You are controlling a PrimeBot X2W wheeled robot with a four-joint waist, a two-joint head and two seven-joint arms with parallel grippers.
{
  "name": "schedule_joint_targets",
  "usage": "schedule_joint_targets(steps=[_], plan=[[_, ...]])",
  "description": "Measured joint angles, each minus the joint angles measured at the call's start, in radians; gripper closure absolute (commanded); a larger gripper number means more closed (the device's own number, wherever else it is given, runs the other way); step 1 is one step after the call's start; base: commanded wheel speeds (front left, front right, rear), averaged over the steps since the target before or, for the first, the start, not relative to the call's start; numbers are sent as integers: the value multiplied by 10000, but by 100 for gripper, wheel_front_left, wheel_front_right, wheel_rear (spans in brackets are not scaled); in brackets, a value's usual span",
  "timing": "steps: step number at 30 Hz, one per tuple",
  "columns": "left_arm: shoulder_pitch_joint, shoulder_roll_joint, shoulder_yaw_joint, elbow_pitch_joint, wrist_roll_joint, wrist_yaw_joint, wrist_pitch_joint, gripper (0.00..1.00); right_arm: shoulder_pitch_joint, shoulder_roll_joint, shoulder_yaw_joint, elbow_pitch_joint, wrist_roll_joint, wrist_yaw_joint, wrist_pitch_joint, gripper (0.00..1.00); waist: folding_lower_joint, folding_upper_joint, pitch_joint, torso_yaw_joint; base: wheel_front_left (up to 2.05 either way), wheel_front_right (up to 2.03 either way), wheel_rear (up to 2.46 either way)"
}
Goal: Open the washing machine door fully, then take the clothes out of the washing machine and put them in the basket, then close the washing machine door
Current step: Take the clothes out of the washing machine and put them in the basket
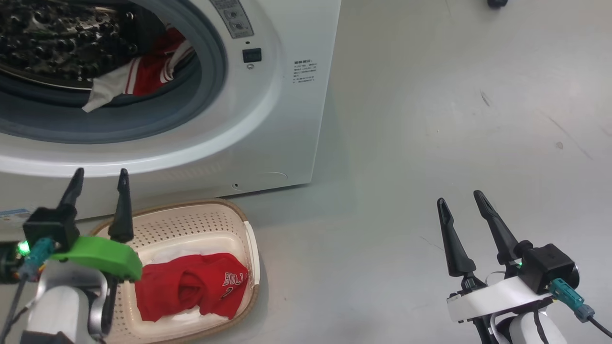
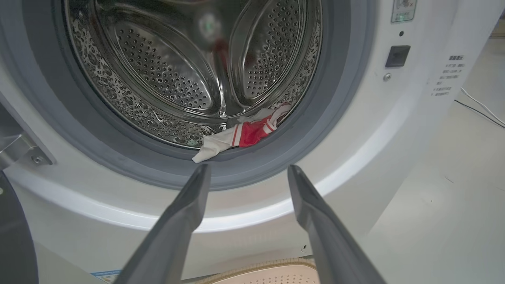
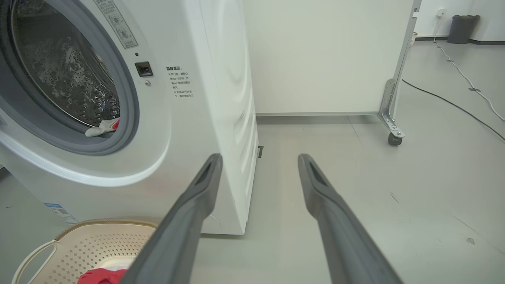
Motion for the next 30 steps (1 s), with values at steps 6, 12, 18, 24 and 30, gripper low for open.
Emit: schedule_joint_targets(steps=[6,12,18,24,30], plan=[[-1310,267,397,-33,-270,171,1007,0,-269,2,146,-117,79,0,0,0,0,0,737,-535,0,0,0],[-2776,621,744,199,-477,314,2136,0,-677,10,343,-253,341,-17,-2,0,0,0,1499,-1044,0,0,0],[-4223,1152,991,663,-506,468,3053,0,-1044,25,554,-368,625,-297,0,0,0,0,2218,-1498,0,0,0],[-5442,1521,1051,1371,-443,579,3850,0,-1369,27,755,-428,708,-433,0,0,0,0,2825,-1864,0,0,0],[-6399,1741,1127,2370,-384,725,4615,0,-1581,29,1174,-451,790,-447,0,0,0,0,3333,-2200,0,0,0]])
